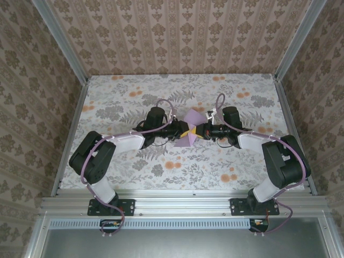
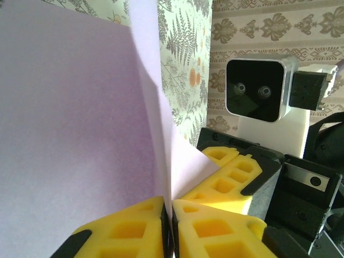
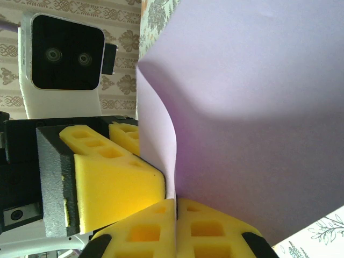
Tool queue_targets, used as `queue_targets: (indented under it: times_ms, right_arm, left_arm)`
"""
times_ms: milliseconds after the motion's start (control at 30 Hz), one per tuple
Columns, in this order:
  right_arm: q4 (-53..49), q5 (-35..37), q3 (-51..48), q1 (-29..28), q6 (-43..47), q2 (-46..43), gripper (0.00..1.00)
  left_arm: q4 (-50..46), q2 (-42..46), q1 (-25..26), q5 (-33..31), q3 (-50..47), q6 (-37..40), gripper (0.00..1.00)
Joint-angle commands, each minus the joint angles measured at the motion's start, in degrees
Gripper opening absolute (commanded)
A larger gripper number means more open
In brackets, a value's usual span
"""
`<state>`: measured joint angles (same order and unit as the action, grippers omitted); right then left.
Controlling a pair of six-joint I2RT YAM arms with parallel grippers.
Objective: Fold a paper plane with a square sheet of paper (pick it up from the middle)
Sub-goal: Pick up the paper from the center of the table.
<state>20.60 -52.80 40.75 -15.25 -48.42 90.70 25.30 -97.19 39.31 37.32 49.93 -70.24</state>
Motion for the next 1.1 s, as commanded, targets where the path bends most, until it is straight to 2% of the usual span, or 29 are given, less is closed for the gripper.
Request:
queue_targets:
  times_ms: [0,300,533,800,1067]
  right_arm:
    - [-1.13,-0.86,-0.41,0.41,0.10,-1.33,0.05]
    - [-10.96,2.81,-1.58,1.97,3.46,-7.15,0.34]
    - [-9.37,7.04,-6.47,0.92,-4.57,-13.11,0.51]
    - [-0.34,8.15,-9.65,-1.88,-13.48,-11.83,0.58]
    - [9.01,8.03,-10.28,-3.37,-20.81,-8.86,0.54]
  left_arm:
    - [-1.54,0.32,0.11,0.82,1.67,2.42,0.17]
    - [-1.25,1.12,-0.43,-0.06,1.66,1.48,0.15]
    - [1.77,0.95,-0.46,-0.10,1.74,-0.98,0.14]
    - [4.03,0.76,-0.32,-0.06,2.04,-2.88,0.14]
    - [5.50,0.43,0.06,-2.08,1.41,-3.67,0.14]
